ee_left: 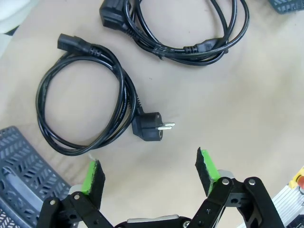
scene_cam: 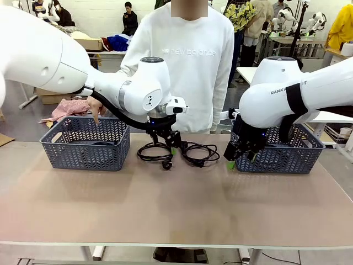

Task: Organize the cables according to human instructions.
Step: Pick up a bundle of cables and place it in the basket indicated by the human.

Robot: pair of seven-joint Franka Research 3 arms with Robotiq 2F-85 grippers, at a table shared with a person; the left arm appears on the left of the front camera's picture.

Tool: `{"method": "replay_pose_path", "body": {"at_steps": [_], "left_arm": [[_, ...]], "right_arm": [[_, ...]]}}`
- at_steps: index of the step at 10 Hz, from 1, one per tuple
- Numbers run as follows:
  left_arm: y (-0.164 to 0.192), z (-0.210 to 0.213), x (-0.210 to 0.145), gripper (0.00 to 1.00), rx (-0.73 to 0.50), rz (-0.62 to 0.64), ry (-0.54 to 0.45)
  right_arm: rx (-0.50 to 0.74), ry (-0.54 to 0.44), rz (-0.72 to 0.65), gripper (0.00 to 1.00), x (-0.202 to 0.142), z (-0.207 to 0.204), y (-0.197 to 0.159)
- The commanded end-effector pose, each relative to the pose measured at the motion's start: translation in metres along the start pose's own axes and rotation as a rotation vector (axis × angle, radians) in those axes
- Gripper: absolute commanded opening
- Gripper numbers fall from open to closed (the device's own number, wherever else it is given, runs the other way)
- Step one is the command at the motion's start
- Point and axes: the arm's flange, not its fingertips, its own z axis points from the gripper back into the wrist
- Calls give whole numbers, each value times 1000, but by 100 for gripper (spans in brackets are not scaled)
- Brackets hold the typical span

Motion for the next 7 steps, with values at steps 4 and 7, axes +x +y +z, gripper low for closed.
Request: {"method": "replay_pose_path", "body": {"at_steps": [4,7], "left_arm": [[0,1,-1,100,1,-1,0],[-1,0,0,100,-1,-2,0]], "right_arm": [[0,-5,0,100,0,2,0],[0,-5,0,100,0,2,0]]}}
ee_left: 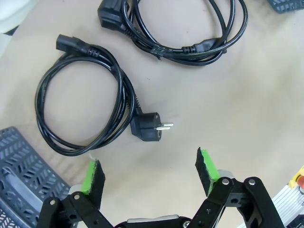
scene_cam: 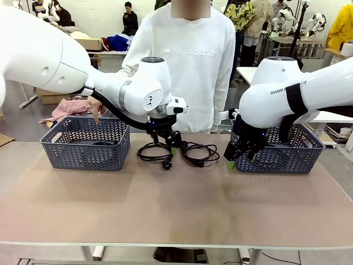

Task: Organize the cables according to human instructions.
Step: Pick up a bundle of cables and place it in the basket indicated by the human.

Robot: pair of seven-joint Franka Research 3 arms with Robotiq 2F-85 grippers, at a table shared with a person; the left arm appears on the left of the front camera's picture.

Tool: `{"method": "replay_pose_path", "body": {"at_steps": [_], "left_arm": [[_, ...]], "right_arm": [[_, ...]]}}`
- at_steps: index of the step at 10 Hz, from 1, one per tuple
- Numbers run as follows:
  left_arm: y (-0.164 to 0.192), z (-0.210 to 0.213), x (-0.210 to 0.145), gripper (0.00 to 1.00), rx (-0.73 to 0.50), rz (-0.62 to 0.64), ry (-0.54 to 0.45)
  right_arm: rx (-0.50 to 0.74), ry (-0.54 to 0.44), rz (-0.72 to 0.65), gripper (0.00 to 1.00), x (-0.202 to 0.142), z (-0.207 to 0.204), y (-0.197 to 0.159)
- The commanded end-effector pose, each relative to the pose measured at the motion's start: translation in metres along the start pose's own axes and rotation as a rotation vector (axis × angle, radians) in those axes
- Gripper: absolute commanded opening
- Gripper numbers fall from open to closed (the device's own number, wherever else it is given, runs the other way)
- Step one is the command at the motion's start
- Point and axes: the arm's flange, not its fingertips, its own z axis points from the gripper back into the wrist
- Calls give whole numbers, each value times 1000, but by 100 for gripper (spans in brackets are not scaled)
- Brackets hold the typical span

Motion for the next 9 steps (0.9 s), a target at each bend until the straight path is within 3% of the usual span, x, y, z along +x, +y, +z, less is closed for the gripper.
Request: {"method": "replay_pose_path", "body": {"at_steps": [1,6,9], "left_arm": [[1,-3,4,100,-1,40,3],[9,-15,34,100,-1,217,44],[11,-31,50,100,5,254,72]], "right_arm": [[0,-5,0,100,0,2,0],[0,-5,0,100,0,2,0],[0,-5,0,100,0,2,0]]}}
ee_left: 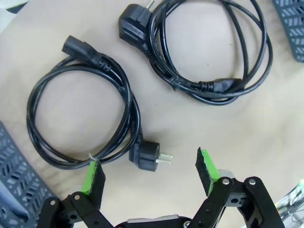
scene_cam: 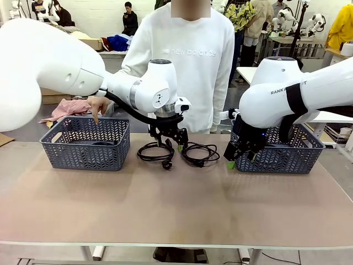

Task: Organize the cables according to human instructions.
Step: Pick up a bundle of cables and place it in the basket indicated by the human.

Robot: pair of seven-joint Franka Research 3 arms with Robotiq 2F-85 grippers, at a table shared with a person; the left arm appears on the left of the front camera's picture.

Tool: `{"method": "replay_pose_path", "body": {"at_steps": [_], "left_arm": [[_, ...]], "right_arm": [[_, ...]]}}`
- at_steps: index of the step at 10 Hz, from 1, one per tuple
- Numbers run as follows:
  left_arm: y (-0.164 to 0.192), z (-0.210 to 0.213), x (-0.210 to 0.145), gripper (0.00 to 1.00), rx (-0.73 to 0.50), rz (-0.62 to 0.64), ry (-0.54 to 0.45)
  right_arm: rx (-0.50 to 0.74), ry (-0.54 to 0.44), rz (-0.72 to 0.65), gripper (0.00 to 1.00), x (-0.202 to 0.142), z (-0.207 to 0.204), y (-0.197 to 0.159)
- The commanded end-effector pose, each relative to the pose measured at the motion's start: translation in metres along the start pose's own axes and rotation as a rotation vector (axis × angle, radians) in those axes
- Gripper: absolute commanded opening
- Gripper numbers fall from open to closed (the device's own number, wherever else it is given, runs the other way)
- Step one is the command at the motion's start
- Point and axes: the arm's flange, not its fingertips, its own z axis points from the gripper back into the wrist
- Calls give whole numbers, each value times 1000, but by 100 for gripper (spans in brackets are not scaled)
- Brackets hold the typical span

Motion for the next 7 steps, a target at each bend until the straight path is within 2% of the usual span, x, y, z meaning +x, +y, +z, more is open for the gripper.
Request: {"method": "replay_pose_path", "body": {"at_steps": [1,7], "left_arm": [[0,-8,14,100,35,36,18],[15,-33,18,100,30,66,43]], "right_arm": [[0,-5,0,100,0,2,0],[0,-5,0,100,0,2,0]]}}
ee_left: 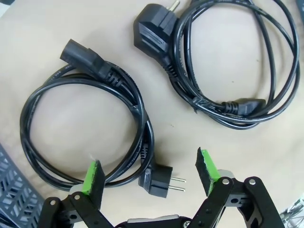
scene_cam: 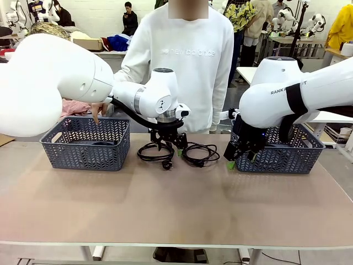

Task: Organize the cables according to human instructions.
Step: Pick up a bundle of cables and place it in the basket indicated by the human.

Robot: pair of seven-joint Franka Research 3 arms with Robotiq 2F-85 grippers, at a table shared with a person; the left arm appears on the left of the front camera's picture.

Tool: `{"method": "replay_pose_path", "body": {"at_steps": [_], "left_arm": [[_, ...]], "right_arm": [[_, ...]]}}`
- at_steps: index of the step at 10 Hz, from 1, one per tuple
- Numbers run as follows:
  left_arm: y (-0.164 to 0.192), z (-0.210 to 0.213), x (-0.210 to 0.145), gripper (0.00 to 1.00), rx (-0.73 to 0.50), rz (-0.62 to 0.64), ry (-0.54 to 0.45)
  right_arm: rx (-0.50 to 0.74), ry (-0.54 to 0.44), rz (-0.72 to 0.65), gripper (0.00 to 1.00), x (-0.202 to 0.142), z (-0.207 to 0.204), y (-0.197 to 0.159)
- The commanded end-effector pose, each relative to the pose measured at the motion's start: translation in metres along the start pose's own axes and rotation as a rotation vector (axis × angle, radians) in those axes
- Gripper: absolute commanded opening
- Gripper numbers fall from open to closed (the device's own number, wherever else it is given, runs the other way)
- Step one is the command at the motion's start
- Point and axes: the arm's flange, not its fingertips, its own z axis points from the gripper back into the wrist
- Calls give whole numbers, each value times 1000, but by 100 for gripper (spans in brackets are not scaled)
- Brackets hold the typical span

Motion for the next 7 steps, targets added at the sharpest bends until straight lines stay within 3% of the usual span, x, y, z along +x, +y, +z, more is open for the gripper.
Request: {"method": "replay_pose_path", "body": {"at_steps": [1,7], "left_arm": [[2,2,3,100,22,23,9],[0,0,0,100,0,0,0]], "right_arm": [[0,-5,0,100,0,2,0],[0,-5,0,100,0,2,0]]}}
